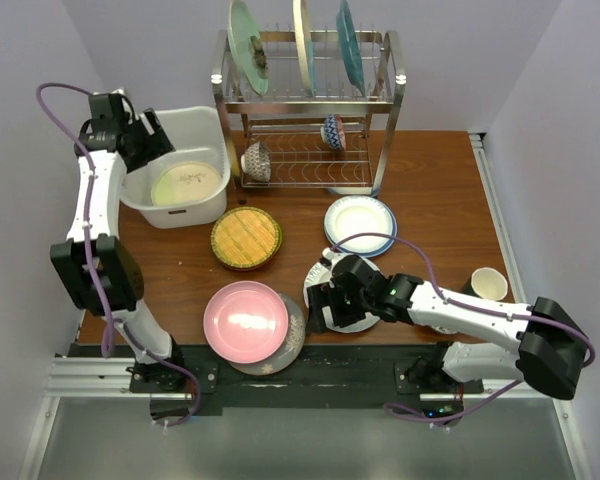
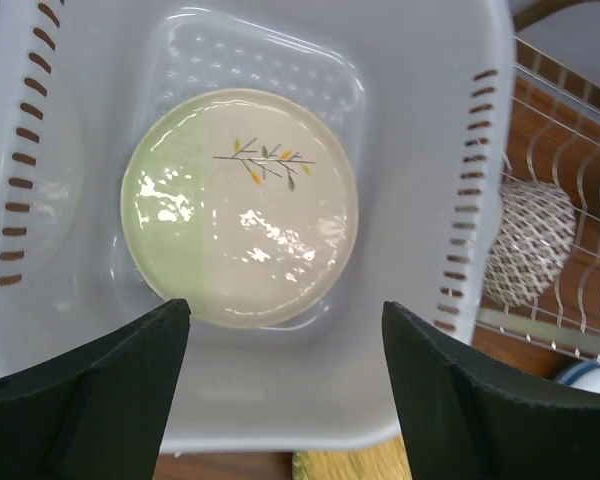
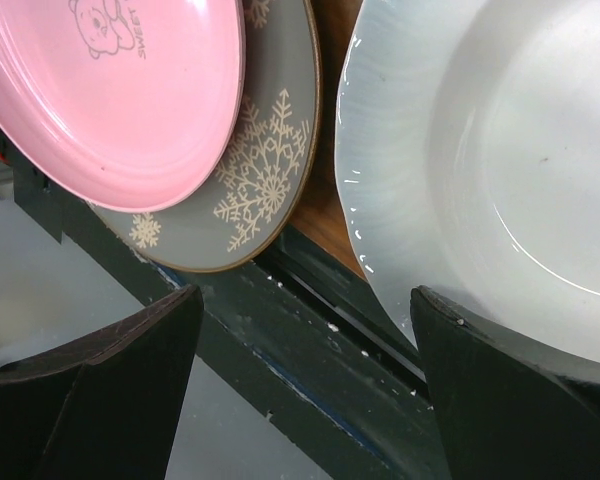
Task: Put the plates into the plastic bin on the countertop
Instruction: Place the plate in the plastic bin, then pick up the plate from the corner of the board.
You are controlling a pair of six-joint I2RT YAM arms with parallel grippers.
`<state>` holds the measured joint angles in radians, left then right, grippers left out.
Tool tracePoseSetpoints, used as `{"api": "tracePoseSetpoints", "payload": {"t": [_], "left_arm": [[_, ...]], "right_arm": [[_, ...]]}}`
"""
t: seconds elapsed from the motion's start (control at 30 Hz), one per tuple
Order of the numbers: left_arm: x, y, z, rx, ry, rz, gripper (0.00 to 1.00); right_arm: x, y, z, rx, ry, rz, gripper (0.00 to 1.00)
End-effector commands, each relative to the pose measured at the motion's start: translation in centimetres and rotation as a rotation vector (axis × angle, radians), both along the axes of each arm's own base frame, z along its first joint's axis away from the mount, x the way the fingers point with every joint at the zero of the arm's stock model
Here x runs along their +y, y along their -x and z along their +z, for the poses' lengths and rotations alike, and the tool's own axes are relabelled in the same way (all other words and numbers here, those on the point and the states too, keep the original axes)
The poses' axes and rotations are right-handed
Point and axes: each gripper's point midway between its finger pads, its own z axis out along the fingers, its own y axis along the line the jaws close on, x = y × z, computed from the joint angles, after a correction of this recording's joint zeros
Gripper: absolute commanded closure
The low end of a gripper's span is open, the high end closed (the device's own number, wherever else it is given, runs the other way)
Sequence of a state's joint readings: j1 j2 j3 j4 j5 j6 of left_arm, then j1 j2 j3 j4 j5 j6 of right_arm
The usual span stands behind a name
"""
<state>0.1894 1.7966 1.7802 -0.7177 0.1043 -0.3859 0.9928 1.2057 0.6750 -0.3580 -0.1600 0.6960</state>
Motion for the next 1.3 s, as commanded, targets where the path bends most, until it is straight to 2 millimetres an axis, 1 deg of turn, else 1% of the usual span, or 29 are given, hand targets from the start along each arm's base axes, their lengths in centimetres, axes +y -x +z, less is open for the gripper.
{"api": "tracePoseSetpoints", "payload": {"t": [0.0, 0.03, 0.07, 0.1, 0.13, 0.17, 0.2, 0.23, 0.27, 0.3, 0.33, 0.37, 0.4, 0.43, 0.47, 0.5, 0.53, 0.57, 0.6, 0.63, 0.67, 0.7, 0.8, 0.87, 1.07, 1.1, 1.17, 1.2, 1.27], "left_arm": [[-2.4, 2.4, 4.9, -0.131, 0.049, -0.082, 0.16], [-2.6, 3.0, 4.5, -0.121, 0.055, -0.093, 0.16], [-3.1, 3.9, 5.0, -0.130, 0.060, -0.107, 0.16], [-3.3, 4.4, 5.0, -0.128, 0.063, -0.115, 0.15], [-3.4, 5.2, 4.1, -0.107, 0.066, -0.116, 0.13], [-3.7, 6.1, 5.0, -0.132, 0.064, -0.124, 0.13], [-3.9, 6.7, 4.9, -0.129, 0.064, -0.128, 0.13], [-4.0, 7.4, 4.1, -0.112, 0.069, -0.129, 0.13], [-4.5, 8.3, 4.8, -0.130, 0.075, -0.141, 0.13], [-4.6, 8.9, 4.6, -0.127, 0.079, -0.142, 0.13], [-4.9, 9.9, 3.2, -0.095, 0.097, -0.136, 0.13], [-5.4, 11.0, 3.7, -0.120, 0.108, -0.144, 0.13], [-5.7, 11.7, 3.5, -0.120, 0.117, -0.145, 0.13], [-6.0, 12.7, 1.5, -0.084, 0.141, -0.136, 0.13], [-6.4, 13.8, 2.0, -0.110, 0.149, -0.142, 0.13], [-6.7, 14.5, 1.6, -0.107, 0.158, -0.143, 0.13], [-7.1, 15.5, 0.1, -0.077, 0.182, -0.141, 0.13], [-7.4, 16.4, 0.2, -0.088, 0.184, -0.144, 0.13], [-7.7, 17.4, -1.2, -0.055, 0.200, -0.141, 0.13], [-8.0, 18.2, -0.9, -0.073, 0.208, -0.139, 0.13], [-8.2, 18.7, -1.3, -0.065, 0.220, -0.142, 0.13], [-8.5, 19.4, -2.3, -0.038, 0.233, -0.140, 0.13], [-9.0, 20.8, -3.6, -0.011, 0.253, -0.141, 0.13], [-9.5, 21.6, -3.8, -0.012, 0.274, -0.149, 0.13], [-9.9, 24.2, -5.7, 0.031, 0.285, -0.134, 0.15], [-10.1, 24.7, -6.5, 0.049, 0.287, -0.136, 0.15], [-10.3, 25.5, -7.2, 0.066, 0.290, -0.135, 0.15], [-10.5, 26.1, -8.1, 0.092, 0.297, -0.137, 0.15], [-10.9, 26.7, -8.5, 0.098, 0.305, -0.140, 0.16]], "right_arm": [[0.3, 0.2, 1.5, -0.008, -0.038, 0.002, 0.12], [0.3, 0.2, 1.5, -0.007, -0.041, 0.000, 0.12], [0.4, 0.2, 1.6, -0.004, -0.047, -0.001, 0.12], [0.5, 0.2, 1.6, -0.003, -0.050, -0.001, 0.12], [0.5, 0.2, 1.7, -0.001, -0.052, 0.000, 0.12], [0.6, 0.2, 1.7, -0.002, -0.056, 0.001, 0.12], [0.6, 0.2, 1.8, -0.002, -0.058, 0.002, 0.12], [0.6, 0.3, 1.8, 0.001, -0.060, 0.002, 0.12], [0.6, 0.3, 1.9, 0.003, -0.063, -0.001, 0.12], [0.6, 0.4, 1.9, 0.003, -0.066, 0.001, 0.12], [0.6, 0.4, 2.0, 0.003, -0.072, 0.000, 0.12], [0.6, 0.5, 2.0, 0.006, -0.074, -0.003, 0.12], [0.5, 0.5, 2.0, 0.007, -0.071, -0.004, 0.12], [0.4, 0.5, 2.3, 0.000, -0.080, -0.005, 0.12], [0.4, 0.5, 2.5, -0.001, -0.082, -0.012, 0.12], [0.3, 0.5, 2.5, -0.002, -0.085, -0.015, 0.12], [0.3, 0.5, 3.0, -0.013, -0.107, -0.017, 0.12], [0.3, 0.5, 3.1, -0.012, -0.112, -0.021, 0.12], [0.3, 0.6, 3.1, -0.011, -0.119, -0.022, 0.12], [0.3, 0.6, 3.3, -0.012, -0.126, -0.025, 0.12], [0.3, 0.7, 3.3, -0.009, -0.131, -0.028, 0.12], [0.4, 0.8, 3.2, -0.003, -0.140, -0.029, 0.12], [0.6, 0.9, 3.1, 0.012, -0.156, -0.036, 0.13], [0.9, 0.9, 3.1, 0.020, -0.158, -0.035, 0.13], [2.6, 0.7, 3.0, 0.042, -0.190, -0.009, 0.14], [3.1, 0.6, 2.9, 0.049, -0.192, -0.004, 0.14], [3.7, 0.6, 3.1, 0.063, -0.211, 0.010, 0.15], [4.0, 0.5, 3.3, 0.061, -0.221, 0.011, 0.15], [4.4, 0.4, 3.0, 0.074, -0.219, 0.013, 0.16]]}}
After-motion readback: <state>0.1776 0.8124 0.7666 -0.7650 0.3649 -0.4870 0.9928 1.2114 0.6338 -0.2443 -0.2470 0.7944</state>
